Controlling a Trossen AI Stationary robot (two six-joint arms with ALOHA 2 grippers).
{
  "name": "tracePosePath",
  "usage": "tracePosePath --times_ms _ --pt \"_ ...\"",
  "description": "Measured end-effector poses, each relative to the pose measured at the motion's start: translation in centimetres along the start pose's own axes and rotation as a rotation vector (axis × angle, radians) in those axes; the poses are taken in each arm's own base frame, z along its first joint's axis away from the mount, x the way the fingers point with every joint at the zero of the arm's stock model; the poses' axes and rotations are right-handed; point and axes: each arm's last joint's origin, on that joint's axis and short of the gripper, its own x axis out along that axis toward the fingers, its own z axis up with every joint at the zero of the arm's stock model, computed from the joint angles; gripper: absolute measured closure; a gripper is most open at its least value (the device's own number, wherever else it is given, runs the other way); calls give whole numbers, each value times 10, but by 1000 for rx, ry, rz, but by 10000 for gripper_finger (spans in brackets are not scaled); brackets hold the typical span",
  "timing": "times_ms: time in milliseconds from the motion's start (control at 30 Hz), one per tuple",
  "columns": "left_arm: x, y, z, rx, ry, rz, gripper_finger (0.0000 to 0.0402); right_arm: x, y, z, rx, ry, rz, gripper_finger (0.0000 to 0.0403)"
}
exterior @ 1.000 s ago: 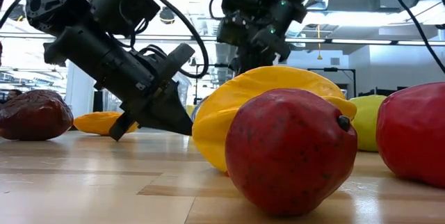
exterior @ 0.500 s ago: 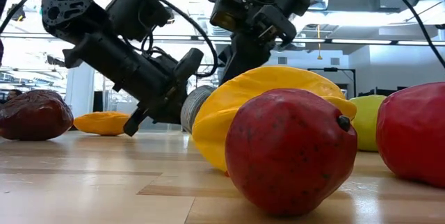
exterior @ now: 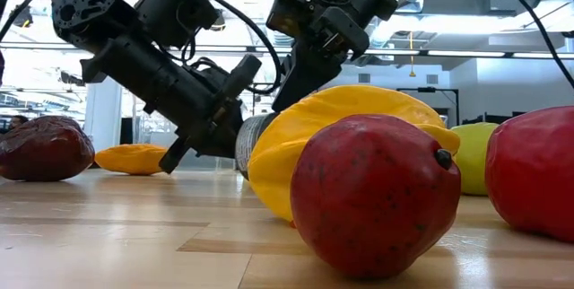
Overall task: Pick & Place Food Item
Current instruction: Put the green tuna can into the yellow bin
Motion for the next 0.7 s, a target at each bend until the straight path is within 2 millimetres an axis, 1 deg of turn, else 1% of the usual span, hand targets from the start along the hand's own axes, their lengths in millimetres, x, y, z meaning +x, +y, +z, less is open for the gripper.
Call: tracePosePath --times_ms 200,300,433,567,700 --pt "-1 -1 1 21 -4 1 401 0 0 1 -2 -13 -3 402" --pt "-2 -2 2 19 -6 -3 401 0 0 0 -17 -8 4 383" --pt "-2 -2 2 18 -7 -5 401 0 -1 0 -35 -11 6 324" --pt "-2 -2 2 17 -7 -6 401 0 0 0 -39 -14 29 247" --pt "-2 -2 2 18 -7 -5 401 1 2 -2 -92 -10 82 176"
